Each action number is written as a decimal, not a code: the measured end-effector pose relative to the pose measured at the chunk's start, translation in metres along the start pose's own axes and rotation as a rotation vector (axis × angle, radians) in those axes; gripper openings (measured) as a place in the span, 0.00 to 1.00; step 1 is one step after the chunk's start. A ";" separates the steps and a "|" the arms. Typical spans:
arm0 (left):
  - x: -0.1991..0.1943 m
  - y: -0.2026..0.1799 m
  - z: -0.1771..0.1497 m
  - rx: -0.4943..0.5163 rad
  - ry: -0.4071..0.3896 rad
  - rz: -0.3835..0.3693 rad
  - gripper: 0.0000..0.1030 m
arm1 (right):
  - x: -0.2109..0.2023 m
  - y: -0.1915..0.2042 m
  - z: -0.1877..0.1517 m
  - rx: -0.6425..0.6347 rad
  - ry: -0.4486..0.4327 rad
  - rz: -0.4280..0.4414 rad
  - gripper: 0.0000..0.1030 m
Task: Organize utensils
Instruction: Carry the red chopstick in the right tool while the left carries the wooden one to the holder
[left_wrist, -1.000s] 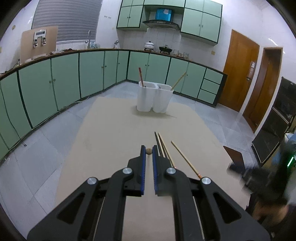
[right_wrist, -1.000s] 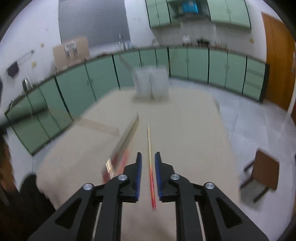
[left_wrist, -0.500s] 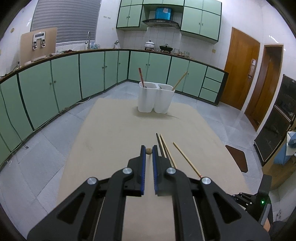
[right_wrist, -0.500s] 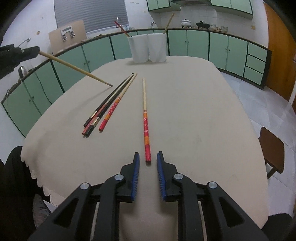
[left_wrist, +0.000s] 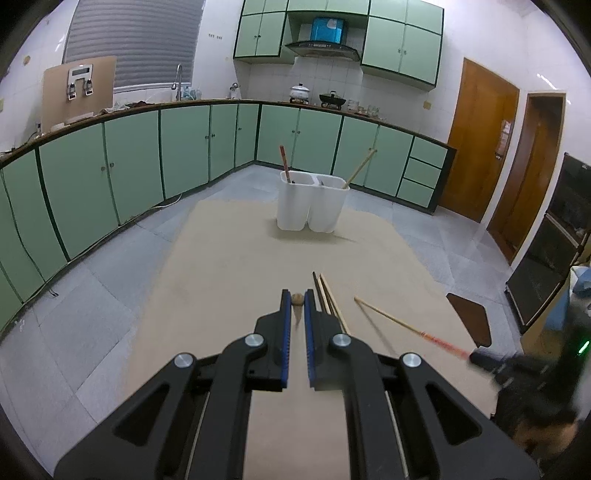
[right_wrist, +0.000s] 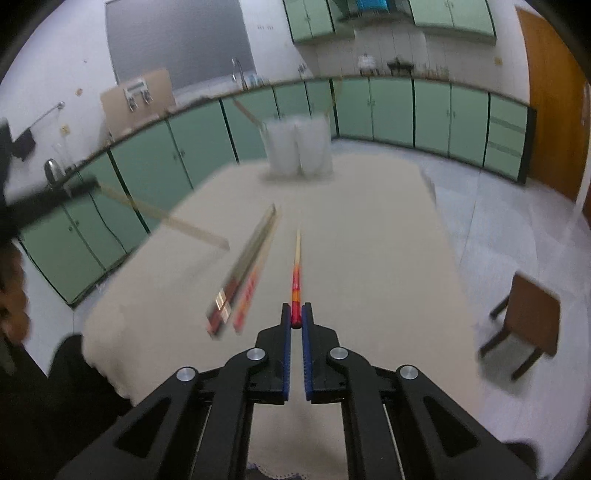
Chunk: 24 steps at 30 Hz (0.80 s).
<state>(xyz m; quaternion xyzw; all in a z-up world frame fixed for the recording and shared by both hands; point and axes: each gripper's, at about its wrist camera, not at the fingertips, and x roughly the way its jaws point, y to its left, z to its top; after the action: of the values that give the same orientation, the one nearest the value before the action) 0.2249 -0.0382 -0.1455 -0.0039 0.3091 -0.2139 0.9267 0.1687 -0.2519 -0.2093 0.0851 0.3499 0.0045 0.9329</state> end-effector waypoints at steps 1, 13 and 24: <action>-0.001 0.001 0.002 -0.003 -0.001 -0.004 0.06 | -0.011 0.002 0.014 -0.012 -0.018 0.008 0.05; 0.010 0.005 0.033 0.042 0.051 -0.048 0.06 | -0.012 0.021 0.142 -0.187 0.027 0.028 0.05; 0.022 -0.002 0.080 0.094 0.061 -0.081 0.06 | 0.008 0.018 0.200 -0.190 0.084 0.037 0.05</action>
<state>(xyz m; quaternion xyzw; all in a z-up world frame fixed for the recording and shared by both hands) 0.2863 -0.0588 -0.0929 0.0336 0.3262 -0.2655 0.9066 0.3063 -0.2647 -0.0640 0.0025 0.3850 0.0583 0.9211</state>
